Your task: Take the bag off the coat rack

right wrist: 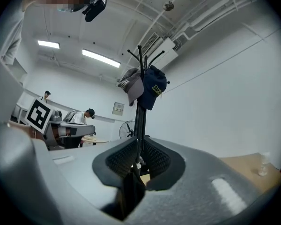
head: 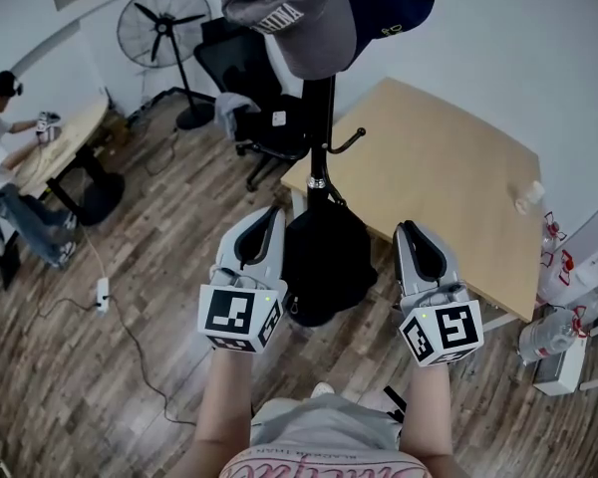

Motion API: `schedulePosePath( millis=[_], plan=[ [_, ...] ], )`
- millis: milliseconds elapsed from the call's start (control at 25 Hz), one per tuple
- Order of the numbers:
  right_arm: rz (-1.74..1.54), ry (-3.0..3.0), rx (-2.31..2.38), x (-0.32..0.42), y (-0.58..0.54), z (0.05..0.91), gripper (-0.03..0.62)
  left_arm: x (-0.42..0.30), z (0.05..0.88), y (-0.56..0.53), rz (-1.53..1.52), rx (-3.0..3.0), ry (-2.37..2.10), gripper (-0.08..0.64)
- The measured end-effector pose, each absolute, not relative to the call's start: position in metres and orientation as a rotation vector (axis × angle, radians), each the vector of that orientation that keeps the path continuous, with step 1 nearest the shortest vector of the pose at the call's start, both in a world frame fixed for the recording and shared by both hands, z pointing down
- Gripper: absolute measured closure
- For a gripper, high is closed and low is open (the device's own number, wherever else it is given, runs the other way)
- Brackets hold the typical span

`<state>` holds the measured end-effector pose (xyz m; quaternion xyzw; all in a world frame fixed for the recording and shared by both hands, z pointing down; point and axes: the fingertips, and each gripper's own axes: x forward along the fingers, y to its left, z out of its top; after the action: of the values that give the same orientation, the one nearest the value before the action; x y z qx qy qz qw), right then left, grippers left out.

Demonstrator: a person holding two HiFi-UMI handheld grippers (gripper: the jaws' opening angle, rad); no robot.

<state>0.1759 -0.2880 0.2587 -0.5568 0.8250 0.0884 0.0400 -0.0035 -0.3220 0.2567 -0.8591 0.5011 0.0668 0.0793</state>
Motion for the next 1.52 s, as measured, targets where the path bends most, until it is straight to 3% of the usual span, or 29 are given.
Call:
schedulePosePath(
  millis=[280, 400, 480, 520, 640, 1520],
  plan=[
    [0.257, 2.589, -1.654, 0.178, -0.312, 0.271, 0.423, 0.003, 0.268, -0.338, 0.148, -2.584, 1.527, 0.53],
    [0.226, 2.63, -1.626, 0.173, -0.318, 0.282, 0.329, 0.007, 0.276, -0.342, 0.134, -2.631, 1.494, 0.424],
    [0.195, 2.642, -1.611, 0.171, -0.322, 0.287, 0.273, 0.011, 0.283, -0.344, 0.112, -2.664, 1.471, 0.266],
    [0.181, 2.643, -1.613, 0.17, -0.323, 0.289, 0.262, 0.012, 0.286, -0.346, 0.101, -2.676, 1.467, 0.23],
    [0.146, 2.647, -1.639, 0.171, -0.329, 0.299, 0.222, 0.013, 0.297, -0.349, 0.073, -2.696, 1.469, 0.224],
    [-0.174, 2.877, -1.649, 0.161, -0.367, 0.447, 0.212, 0.015, 0.43, -0.375, -0.164, -2.869, 1.539, 0.249]
  ],
)
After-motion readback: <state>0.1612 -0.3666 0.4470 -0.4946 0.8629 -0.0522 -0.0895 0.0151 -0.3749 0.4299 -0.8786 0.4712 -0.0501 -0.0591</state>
